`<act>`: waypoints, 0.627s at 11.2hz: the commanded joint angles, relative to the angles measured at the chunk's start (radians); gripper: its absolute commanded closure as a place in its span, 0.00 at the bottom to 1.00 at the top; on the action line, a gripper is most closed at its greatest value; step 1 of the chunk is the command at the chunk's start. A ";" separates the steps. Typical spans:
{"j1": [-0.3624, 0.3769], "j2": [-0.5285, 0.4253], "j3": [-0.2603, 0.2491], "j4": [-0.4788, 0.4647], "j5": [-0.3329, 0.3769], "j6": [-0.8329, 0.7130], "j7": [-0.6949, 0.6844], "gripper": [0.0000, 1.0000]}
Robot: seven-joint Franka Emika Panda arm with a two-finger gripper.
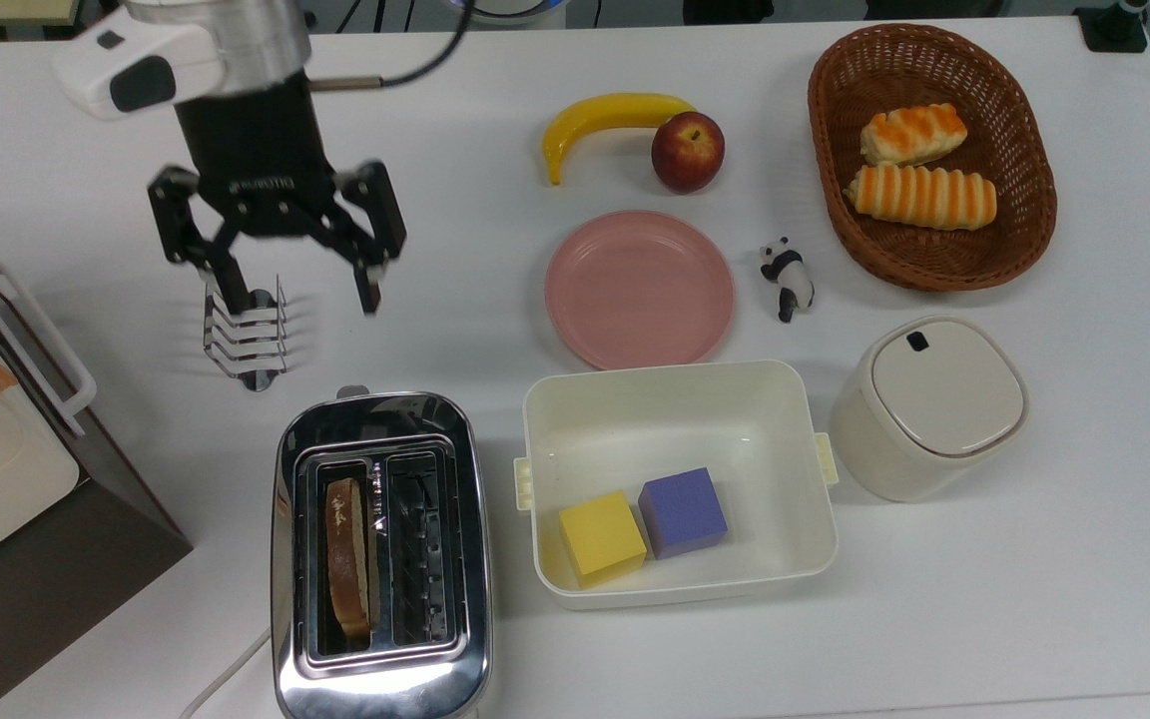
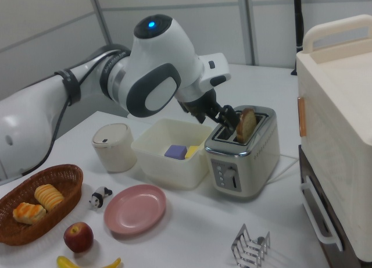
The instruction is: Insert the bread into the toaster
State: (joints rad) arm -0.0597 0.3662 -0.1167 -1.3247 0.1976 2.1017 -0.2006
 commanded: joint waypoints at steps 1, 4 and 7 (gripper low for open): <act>-0.023 -0.090 -0.035 -0.031 -0.038 -0.228 -0.085 0.00; -0.020 -0.119 -0.043 -0.031 -0.043 -0.325 -0.082 0.00; -0.005 -0.133 -0.052 -0.031 -0.061 -0.420 -0.079 0.00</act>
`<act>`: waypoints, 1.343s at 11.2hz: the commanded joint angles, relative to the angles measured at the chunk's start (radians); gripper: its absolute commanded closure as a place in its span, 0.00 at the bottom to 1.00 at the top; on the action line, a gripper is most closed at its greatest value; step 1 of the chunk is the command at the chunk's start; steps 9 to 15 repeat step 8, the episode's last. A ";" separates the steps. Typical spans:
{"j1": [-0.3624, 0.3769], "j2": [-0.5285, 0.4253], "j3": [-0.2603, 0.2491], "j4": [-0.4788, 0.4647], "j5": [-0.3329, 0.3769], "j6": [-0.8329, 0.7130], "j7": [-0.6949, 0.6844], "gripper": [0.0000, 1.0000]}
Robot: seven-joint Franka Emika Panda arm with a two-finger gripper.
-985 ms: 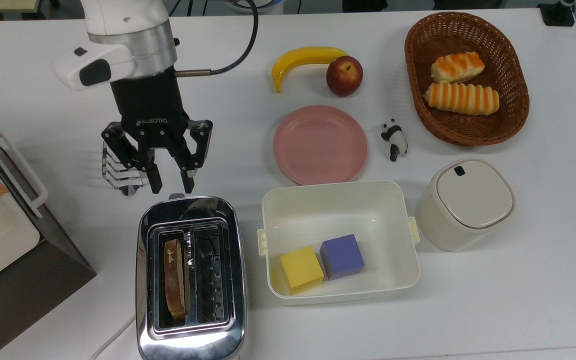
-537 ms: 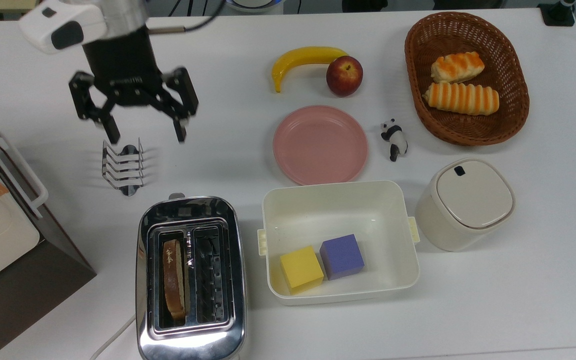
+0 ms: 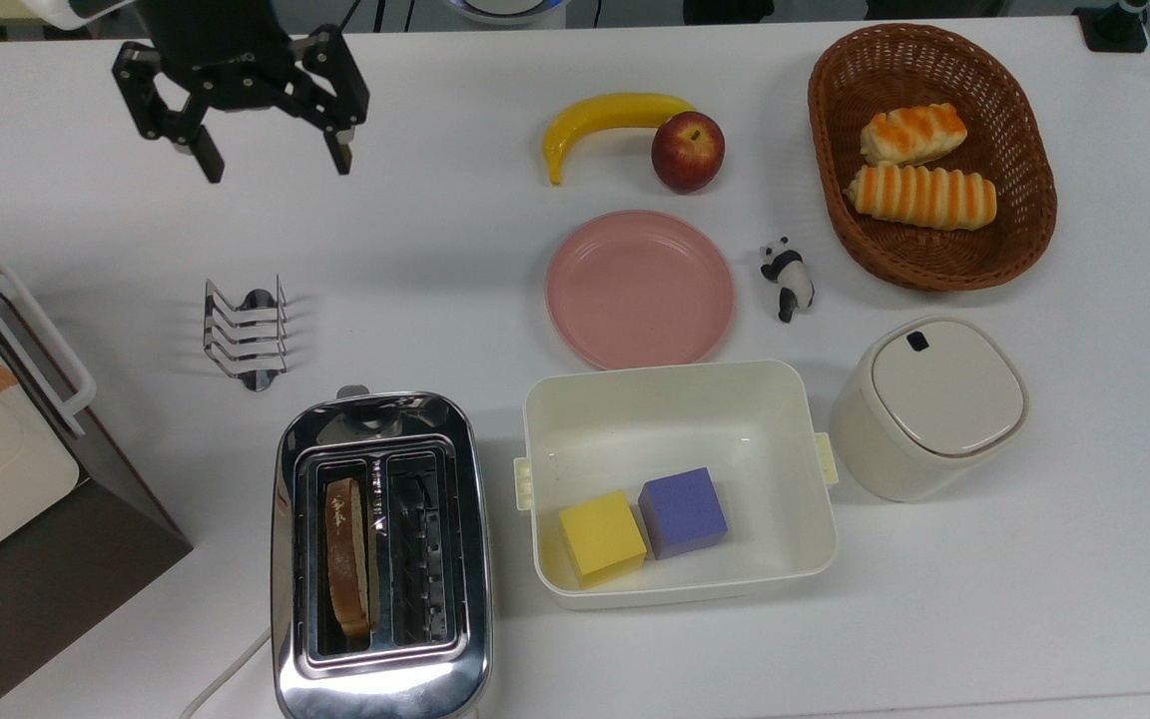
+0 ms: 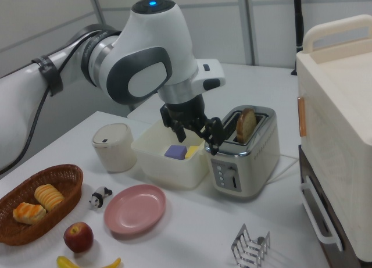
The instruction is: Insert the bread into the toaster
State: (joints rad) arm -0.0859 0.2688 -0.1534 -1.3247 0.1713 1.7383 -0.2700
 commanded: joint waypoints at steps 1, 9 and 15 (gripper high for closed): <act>0.062 -0.036 -0.052 -0.033 -0.050 -0.060 -0.011 0.00; 0.144 -0.033 -0.150 -0.036 -0.050 -0.069 -0.008 0.00; 0.144 -0.033 -0.150 -0.036 -0.050 -0.069 -0.008 0.00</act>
